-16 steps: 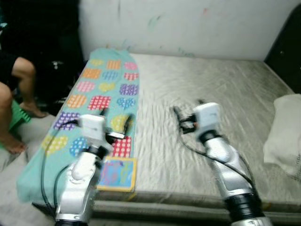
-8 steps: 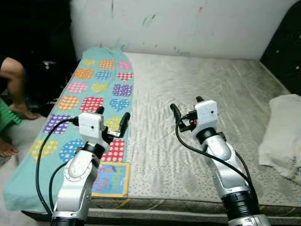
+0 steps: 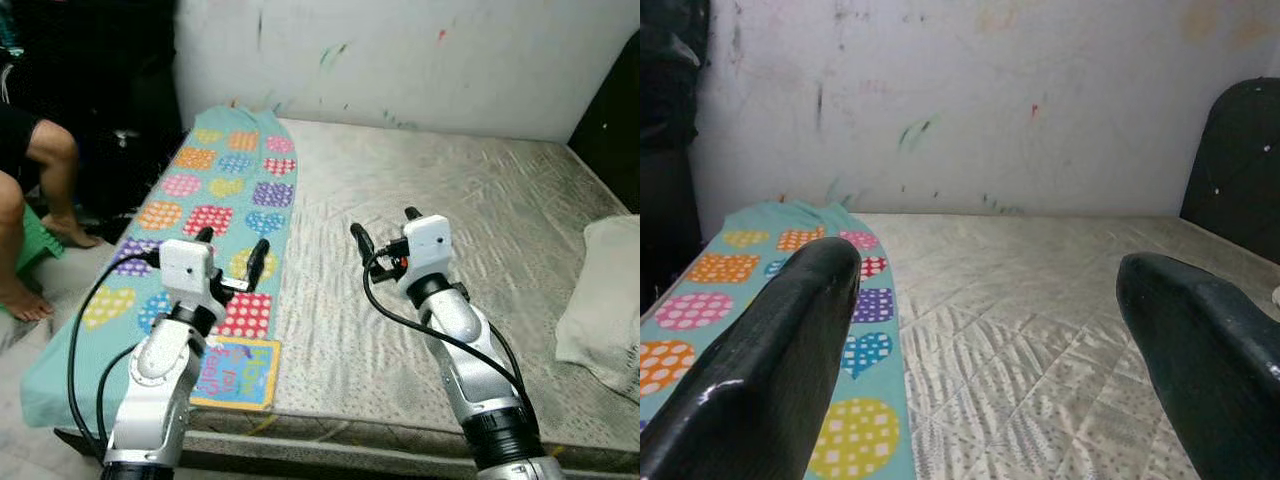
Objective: Clean up the room
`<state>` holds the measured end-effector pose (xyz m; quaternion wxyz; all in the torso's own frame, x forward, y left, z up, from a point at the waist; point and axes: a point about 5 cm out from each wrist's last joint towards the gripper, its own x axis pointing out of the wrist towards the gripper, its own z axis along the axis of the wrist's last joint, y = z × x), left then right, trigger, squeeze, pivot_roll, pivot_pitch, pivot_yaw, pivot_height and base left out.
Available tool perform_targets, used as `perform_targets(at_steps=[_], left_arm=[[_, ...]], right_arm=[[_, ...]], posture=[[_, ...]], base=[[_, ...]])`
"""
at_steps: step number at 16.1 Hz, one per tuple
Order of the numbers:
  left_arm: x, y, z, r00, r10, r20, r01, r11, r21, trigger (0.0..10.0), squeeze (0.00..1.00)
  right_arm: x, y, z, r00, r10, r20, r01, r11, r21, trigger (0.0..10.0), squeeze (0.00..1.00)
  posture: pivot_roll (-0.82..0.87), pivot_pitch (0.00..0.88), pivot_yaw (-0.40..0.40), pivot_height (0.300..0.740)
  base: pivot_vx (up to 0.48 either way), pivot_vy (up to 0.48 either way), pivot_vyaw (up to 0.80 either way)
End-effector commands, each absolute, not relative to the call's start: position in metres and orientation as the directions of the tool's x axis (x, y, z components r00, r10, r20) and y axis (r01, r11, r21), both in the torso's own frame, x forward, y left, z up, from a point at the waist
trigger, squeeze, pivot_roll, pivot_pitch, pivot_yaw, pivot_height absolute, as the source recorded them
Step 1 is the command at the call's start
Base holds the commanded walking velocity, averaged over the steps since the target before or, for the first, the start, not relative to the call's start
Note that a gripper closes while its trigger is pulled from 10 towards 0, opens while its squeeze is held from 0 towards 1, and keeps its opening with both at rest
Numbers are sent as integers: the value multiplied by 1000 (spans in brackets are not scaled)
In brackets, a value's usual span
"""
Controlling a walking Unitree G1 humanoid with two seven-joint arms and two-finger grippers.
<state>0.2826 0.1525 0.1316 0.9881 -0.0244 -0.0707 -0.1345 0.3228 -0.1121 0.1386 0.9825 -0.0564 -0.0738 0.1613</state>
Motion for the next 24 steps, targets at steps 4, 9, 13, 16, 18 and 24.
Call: perform_targets(at_steps=[4,9,13,16,18,24], left_arm=[[284,150,131,955,-264,138,270,963,-26,10000,0],[285,151,132,955,-263,137,269,963,-27,10000,0],[285,151,132,956,-261,137,267,963,-28,10000,0],[285,151,132,956,-259,136,265,964,-32,10000,0],[285,151,132,956,-259,138,267,963,-39,10000,0],[286,152,131,958,-251,136,260,964,-49,10000,0]], right_arm=[[325,-114,141,936,327,131,-308,940,-145,10000,0],[325,-114,140,938,322,131,-304,942,-140,10000,0],[326,-114,141,937,324,133,-306,942,-135,10000,31],[325,-114,141,935,327,140,-312,943,-119,10000,1000],[325,-115,141,938,319,137,-303,945,-123,10000,1000],[326,-117,141,938,319,134,-305,945,-117,1608,0]], posture=[[-21,0,-59,740],[-22,0,-58,740],[-22,0,-59,740],[-22,0,-59,740],[-22,0,-59,740],[-28,0,-61,740]], base=[[0,-311,0],[0,-341,0],[0,-338,0],[0,-293,0],[0,-126,0],[0,0,0]])
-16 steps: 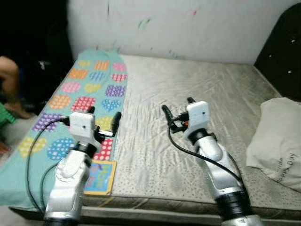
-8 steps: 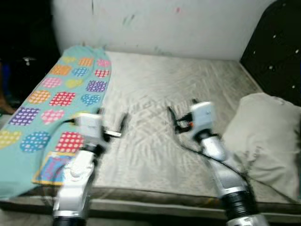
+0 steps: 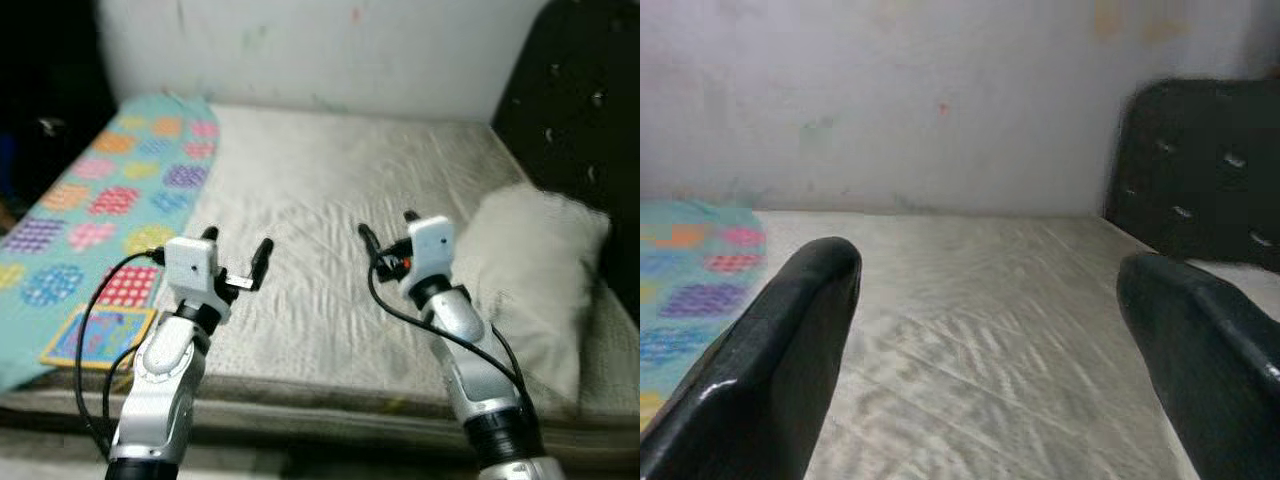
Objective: Clean up the room
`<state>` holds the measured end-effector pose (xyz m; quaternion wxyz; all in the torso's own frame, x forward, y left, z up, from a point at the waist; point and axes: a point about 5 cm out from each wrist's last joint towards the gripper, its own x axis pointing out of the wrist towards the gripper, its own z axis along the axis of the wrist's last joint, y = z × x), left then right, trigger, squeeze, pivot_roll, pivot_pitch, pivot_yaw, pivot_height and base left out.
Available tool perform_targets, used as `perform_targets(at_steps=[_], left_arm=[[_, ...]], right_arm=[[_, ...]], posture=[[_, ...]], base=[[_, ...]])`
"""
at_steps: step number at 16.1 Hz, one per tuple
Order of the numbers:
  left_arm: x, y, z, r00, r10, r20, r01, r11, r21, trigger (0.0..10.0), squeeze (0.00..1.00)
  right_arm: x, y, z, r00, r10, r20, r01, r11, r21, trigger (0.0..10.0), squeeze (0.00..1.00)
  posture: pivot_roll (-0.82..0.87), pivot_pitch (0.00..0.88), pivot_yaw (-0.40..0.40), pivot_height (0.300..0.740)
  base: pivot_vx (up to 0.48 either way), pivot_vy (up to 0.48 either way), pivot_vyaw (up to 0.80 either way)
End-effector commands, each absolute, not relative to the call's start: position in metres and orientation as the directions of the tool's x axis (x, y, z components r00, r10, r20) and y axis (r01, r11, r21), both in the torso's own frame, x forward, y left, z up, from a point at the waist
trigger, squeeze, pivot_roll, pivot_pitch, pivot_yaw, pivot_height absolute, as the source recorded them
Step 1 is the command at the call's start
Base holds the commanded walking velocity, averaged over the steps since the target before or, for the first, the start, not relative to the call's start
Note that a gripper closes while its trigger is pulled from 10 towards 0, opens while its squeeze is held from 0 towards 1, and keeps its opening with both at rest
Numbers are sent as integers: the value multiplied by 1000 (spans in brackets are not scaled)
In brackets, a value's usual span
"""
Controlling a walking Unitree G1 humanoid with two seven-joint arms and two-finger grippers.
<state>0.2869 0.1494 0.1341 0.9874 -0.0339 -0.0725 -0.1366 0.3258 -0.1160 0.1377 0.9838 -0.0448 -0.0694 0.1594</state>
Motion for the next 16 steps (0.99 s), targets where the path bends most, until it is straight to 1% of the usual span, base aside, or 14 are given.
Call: perform_targets(at_steps=[1,5,6,8,9,10,15,16], left_arm=[[287,152,132,958,-251,137,259,965,-50,10000,0],[283,150,133,959,-243,146,253,966,-59,10000,0],[282,151,131,960,-241,142,251,966,-59,10000,0],[281,151,129,961,-240,138,250,967,-58,10000,0],[282,150,130,960,-240,142,250,966,-62,10000,0],[282,150,130,959,-242,147,254,965,-65,10000,0],[288,148,123,960,-248,128,257,965,-57,10000,0],[294,147,121,963,-242,123,250,966,-59,10000,0]], right_arm=[[326,-116,141,938,320,130,-305,944,-122,10000,0],[321,-115,136,935,333,117,-323,941,-100,10000,0],[321,-112,136,932,343,119,-333,938,-101,10000,1000],[322,-112,135,932,343,118,-331,938,-105,10000,1000],[324,-112,134,934,338,115,-327,939,-109,10000,125],[324,-111,134,935,336,112,-324,939,-112,10000,0],[330,-114,134,943,312,114,-299,947,-118,10000,0],[335,-117,133,945,310,103,-296,946,-133,10000,0]], posture=[[-28,0,-61,740],[-19,0,-70,740],[-19,0,-71,740],[-11,0,-74,740],[-9,0,-73,740],[-8,0,-72,740],[-12,0,-70,740],[-17,0,-77,740]], base=[[0,0,0],[0,0,0],[0,0,0],[0,0,0],[0,0,0],[0,0,0],[0,0,0],[0,0,0]])
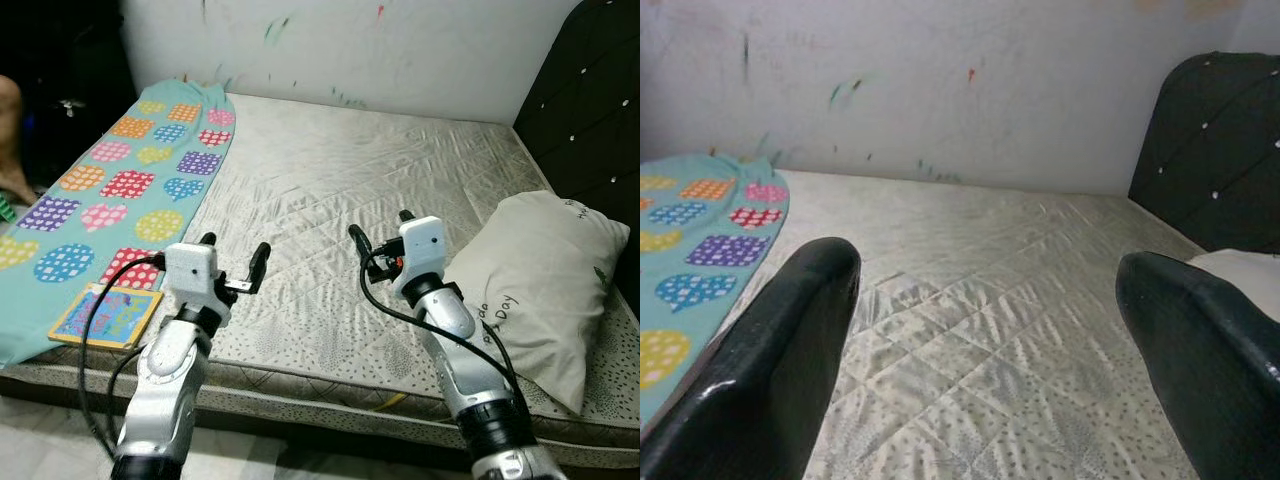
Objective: Clean up the room
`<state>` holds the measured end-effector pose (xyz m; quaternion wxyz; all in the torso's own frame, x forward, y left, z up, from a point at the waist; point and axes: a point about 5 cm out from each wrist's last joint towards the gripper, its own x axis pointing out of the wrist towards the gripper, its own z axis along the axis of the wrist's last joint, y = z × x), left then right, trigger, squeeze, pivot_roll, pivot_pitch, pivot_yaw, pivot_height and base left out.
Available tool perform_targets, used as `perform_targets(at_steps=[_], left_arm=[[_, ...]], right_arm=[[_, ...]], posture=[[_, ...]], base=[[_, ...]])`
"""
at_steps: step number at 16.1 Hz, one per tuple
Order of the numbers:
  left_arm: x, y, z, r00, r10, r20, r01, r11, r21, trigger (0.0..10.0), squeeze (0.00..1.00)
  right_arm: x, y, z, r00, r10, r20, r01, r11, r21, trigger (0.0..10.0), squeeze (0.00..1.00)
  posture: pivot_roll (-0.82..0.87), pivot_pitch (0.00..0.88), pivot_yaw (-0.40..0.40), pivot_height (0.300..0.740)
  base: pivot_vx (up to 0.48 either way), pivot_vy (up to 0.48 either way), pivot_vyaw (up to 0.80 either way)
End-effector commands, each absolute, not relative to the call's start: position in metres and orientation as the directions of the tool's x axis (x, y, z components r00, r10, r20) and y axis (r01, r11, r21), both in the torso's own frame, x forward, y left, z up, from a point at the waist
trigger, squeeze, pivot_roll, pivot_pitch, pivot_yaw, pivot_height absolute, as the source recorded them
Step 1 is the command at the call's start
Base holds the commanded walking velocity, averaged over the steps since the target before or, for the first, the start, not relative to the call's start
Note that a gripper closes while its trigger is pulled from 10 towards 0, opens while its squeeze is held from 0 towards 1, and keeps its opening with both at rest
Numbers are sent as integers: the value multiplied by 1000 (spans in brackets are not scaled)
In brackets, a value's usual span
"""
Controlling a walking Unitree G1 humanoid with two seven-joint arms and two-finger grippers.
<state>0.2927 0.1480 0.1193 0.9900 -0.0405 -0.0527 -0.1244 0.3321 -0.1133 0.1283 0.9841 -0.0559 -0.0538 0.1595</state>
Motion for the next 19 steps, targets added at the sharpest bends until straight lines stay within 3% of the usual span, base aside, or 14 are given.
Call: perform_targets(at_steps=[1,5,8,11,15,19], left_arm=[[296,146,119,964,-236,120,245,968,-63,10000,0],[308,135,114,965,-227,129,240,965,-102,10000,0],[303,125,101,965,-239,104,251,961,-117,10000,0],[282,131,84,973,-220,67,227,964,-141,10000,0],[253,142,69,972,-236,7,235,966,-110,10000,0],[218,145,28,966,-209,-151,191,974,-125,10000,0]], right_arm=[[337,-120,132,947,306,99,-291,947,-138,10000,0],[343,-124,126,944,327,49,-310,928,-208,10000,0],[336,-119,109,936,351,7,-342,917,-207,10000,0],[318,-111,100,936,350,19,-344,928,-146,10000,0],[293,-106,89,924,381,-18,-381,923,-45,10000,0],[262,-119,55,918,375,-132,-386,919,-79,10000,0]], posture=[[-21,0,-85,740],[-29,0,-151,740],[-32,0,-118,740],[-51,0,-68,740],[-29,0,-63,740],[-19,0,-53,740]], base=[[0,0,0],[0,0,0],[0,0,0],[0,0,0],[0,0,0],[0,0,0]])
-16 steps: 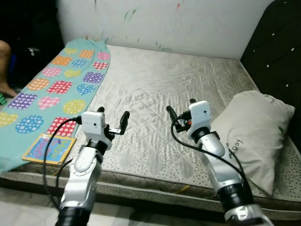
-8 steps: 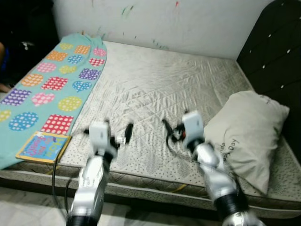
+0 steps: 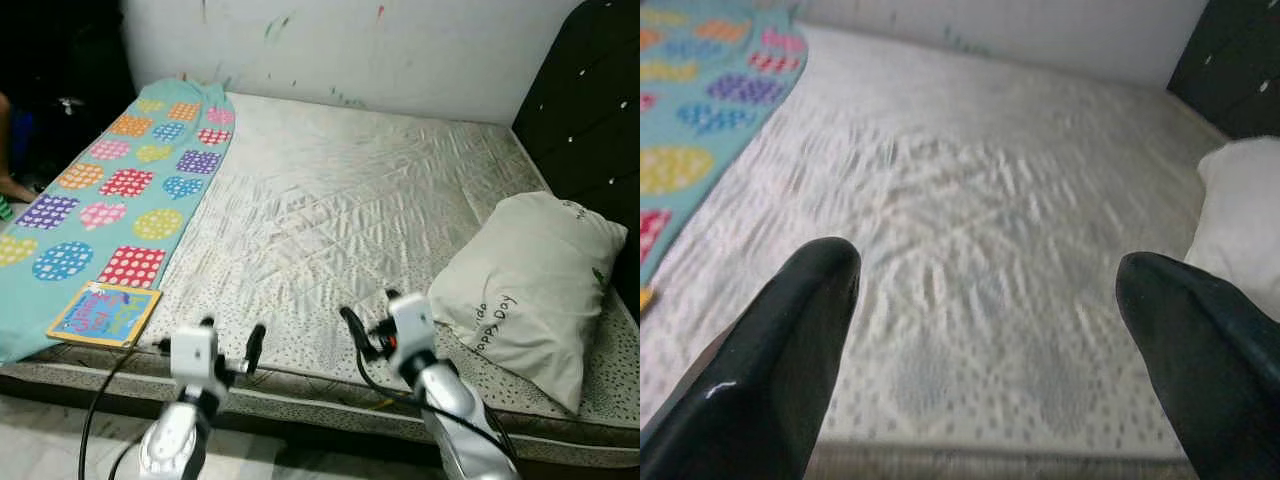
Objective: Clean up the room
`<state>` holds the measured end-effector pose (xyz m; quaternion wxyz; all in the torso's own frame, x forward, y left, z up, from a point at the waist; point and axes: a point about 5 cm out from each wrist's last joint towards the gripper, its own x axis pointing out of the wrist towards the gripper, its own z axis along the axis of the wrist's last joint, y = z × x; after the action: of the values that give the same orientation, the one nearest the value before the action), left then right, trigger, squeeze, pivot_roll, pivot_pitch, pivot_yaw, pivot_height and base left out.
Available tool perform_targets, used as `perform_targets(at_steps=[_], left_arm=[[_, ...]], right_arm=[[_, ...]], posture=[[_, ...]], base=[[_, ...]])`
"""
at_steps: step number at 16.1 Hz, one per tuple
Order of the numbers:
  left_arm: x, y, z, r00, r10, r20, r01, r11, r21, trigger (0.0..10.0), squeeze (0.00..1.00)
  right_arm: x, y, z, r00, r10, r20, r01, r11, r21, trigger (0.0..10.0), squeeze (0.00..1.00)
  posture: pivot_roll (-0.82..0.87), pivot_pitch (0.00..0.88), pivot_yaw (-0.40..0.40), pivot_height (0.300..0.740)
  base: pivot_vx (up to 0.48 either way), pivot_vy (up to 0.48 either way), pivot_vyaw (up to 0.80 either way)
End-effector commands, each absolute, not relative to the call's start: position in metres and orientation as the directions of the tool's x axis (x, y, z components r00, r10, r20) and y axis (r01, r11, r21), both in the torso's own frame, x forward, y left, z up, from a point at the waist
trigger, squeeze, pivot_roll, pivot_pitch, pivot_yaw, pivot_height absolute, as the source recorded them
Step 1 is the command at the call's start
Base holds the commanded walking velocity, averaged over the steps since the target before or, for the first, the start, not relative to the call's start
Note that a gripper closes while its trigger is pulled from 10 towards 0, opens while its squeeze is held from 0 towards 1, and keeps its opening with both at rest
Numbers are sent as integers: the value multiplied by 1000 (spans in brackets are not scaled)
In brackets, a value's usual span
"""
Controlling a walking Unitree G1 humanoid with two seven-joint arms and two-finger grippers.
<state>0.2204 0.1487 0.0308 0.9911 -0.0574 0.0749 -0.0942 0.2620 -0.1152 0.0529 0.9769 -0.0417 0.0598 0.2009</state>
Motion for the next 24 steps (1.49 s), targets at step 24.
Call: perform_targets(at_steps=[24], left_arm=[[282,168,89,994,-109,32,112,988,-109,10000,0]], right_arm=[[333,-129,92,971,237,-21,-238,969,-59,10000,0]], posture=[[-2,0,-29,740]], base=[[0,0,0]])
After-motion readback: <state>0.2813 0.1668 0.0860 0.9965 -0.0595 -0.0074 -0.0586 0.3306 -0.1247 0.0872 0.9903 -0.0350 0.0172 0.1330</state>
